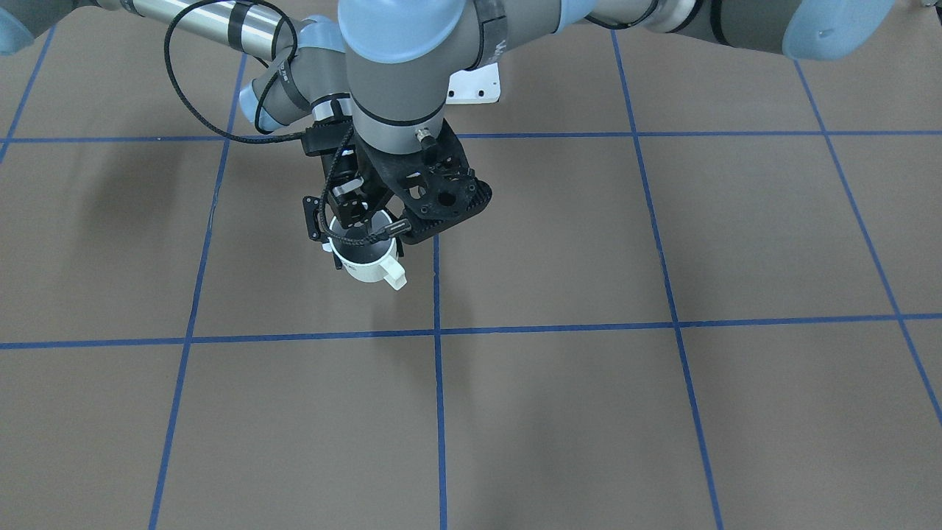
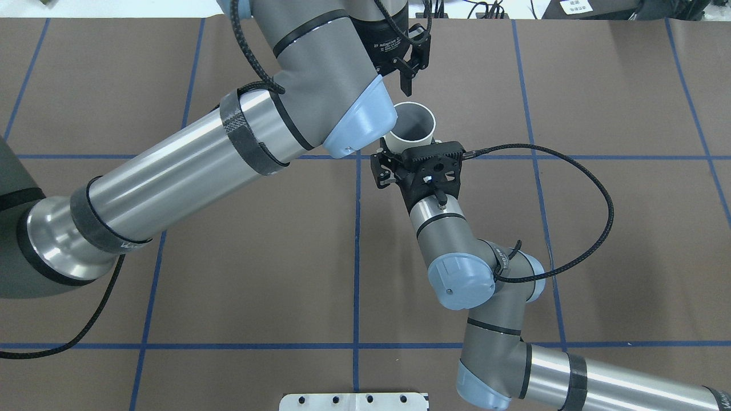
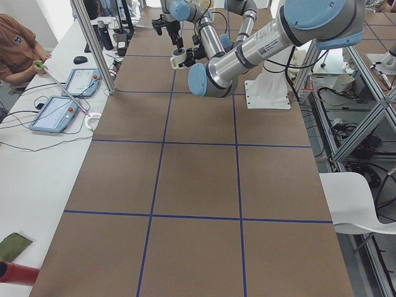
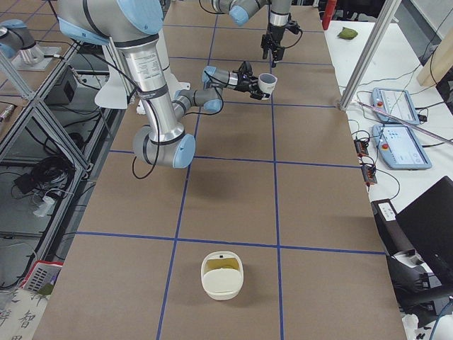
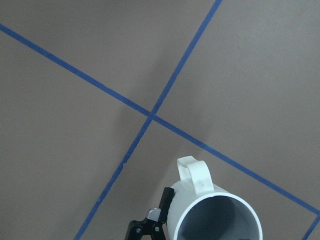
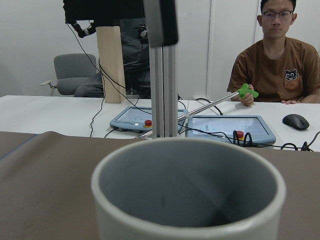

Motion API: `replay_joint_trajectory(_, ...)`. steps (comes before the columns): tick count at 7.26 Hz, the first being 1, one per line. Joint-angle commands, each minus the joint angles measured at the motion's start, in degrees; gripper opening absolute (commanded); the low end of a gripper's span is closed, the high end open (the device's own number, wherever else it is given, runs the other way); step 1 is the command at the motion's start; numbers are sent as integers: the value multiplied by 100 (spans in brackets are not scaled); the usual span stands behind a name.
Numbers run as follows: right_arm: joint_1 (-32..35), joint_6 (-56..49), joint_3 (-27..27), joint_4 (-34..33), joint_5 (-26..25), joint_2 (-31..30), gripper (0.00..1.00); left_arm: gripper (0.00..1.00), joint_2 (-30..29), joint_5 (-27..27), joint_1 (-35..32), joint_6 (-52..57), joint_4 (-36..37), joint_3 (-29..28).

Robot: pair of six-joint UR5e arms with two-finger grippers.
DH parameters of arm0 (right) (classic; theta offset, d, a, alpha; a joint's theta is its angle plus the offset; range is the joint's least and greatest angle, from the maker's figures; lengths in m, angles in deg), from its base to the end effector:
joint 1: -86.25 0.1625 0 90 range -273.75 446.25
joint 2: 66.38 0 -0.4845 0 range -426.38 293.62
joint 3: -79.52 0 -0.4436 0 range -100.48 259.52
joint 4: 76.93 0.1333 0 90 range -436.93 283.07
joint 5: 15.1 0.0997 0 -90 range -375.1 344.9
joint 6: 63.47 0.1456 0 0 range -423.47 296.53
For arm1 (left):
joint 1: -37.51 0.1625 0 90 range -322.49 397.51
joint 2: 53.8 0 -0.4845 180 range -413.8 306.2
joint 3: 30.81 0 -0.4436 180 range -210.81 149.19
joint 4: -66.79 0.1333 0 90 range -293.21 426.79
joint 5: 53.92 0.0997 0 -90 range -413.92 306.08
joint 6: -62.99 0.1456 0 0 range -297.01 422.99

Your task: Left arm hands cup to right arm to dump lemon

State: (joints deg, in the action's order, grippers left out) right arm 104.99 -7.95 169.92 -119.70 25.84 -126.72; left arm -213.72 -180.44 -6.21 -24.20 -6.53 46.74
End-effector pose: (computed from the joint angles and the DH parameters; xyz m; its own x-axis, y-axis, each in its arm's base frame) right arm -0.6214 -0.4677 0.2851 0.6860 -0.1590 0.7100 -0.6308 0.3564 0.6892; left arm 0.5788 -0.6181 -0.0217 0.5600 -0.4810 -0.6746 0.2473 0.8741 -0.4180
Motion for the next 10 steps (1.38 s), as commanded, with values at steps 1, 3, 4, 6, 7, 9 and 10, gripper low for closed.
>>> replay_joint_trajectory(1, -55, 46, 57, 49, -147, 40, 29, 80, 66, -39, 179, 44, -17, 15)
replay_joint_trajectory(3, -133, 47, 145, 49, -200, 23, 30, 75, 67, -39, 206, 44, -17, -2)
replay_joint_trajectory(4, -151, 47, 162, 49, -226, 23, 30, 71, 66, -39, 215, 44, -8, -2)
replay_joint_trajectory(6, -151, 38, 163, 49, -227, -3, 30, 68, 84, -39, 224, 44, 1, 6)
replay_joint_trajectory(7, -151, 38, 180, 49, -227, -3, 31, 67, 84, -39, 233, 44, 1, 6)
replay_joint_trajectory(9, -151, 38, 224, 49, -227, -12, 35, 67, 84, -39, 233, 44, 1, 6)
replay_joint_trajectory(10, -151, 38, 224, 49, -227, -12, 37, 62, 84, -31, 233, 44, 1, 6)
